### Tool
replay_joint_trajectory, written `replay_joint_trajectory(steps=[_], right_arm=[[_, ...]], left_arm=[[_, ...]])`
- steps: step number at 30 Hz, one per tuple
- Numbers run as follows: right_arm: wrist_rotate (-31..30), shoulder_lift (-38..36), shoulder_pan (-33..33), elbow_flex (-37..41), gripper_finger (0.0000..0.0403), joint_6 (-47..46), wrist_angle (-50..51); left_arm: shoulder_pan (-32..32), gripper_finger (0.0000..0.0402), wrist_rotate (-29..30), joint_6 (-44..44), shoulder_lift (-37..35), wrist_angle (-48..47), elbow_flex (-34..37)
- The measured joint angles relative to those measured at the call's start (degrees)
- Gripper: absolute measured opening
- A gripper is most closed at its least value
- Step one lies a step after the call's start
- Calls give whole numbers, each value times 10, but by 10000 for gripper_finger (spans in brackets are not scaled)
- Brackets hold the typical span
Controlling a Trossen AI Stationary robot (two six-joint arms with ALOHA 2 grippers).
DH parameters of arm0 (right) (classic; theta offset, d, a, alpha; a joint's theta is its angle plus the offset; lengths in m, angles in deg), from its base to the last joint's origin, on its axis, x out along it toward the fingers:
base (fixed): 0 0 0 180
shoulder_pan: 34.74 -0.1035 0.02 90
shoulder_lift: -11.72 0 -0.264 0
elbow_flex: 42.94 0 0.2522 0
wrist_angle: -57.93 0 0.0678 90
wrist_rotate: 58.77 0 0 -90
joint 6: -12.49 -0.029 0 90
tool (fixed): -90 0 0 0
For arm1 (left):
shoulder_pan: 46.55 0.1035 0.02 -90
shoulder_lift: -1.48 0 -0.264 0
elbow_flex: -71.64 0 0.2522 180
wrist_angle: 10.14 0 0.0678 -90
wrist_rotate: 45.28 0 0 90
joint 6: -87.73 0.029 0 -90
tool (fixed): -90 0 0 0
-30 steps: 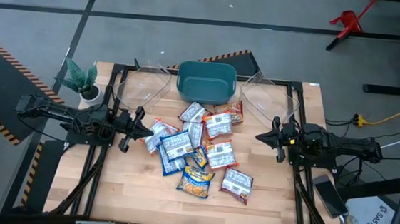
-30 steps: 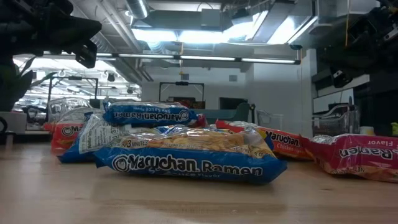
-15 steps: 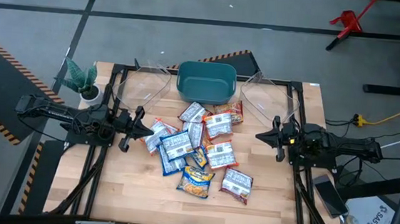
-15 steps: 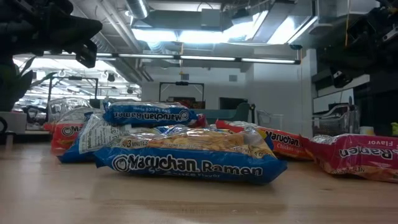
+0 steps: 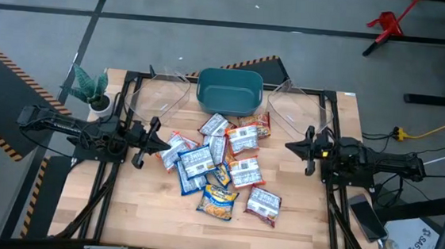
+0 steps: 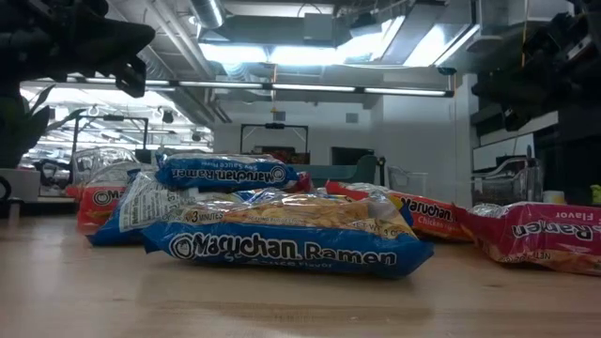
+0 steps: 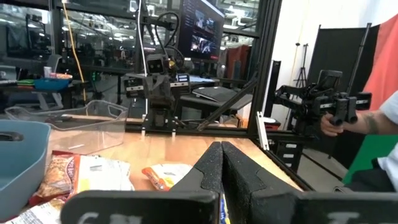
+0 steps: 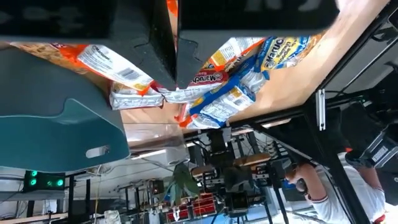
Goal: Sort Maruchan noodles
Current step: Put the red noodle pack into the right transparent bin
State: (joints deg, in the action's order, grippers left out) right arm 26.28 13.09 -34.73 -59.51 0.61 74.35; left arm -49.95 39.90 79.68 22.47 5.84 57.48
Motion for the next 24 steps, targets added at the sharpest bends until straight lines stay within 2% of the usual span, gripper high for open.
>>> replay_joint_trajectory(steps=[7,11,15,17,19,24], right_arm=[[0,0,0,-1,1,-104,-49],[-1,0,0,-1,1,-102,-74],[-69,0,0,-2,1,-88,-98],[-112,0,0,-2,9,-88,-94],[-143,0,0,-2,30,-92,-93],[-156,4,0,-2,132,-106,-109]], left_arm=[[0,0,-6,-4,0,40,0],[0,0,-6,-4,0,48,0],[0,0,-1,1,0,70,0],[0,0,24,38,0,87,0],[0,0,65,69,0,118,0],[0,3,144,16,0,156,-1]])
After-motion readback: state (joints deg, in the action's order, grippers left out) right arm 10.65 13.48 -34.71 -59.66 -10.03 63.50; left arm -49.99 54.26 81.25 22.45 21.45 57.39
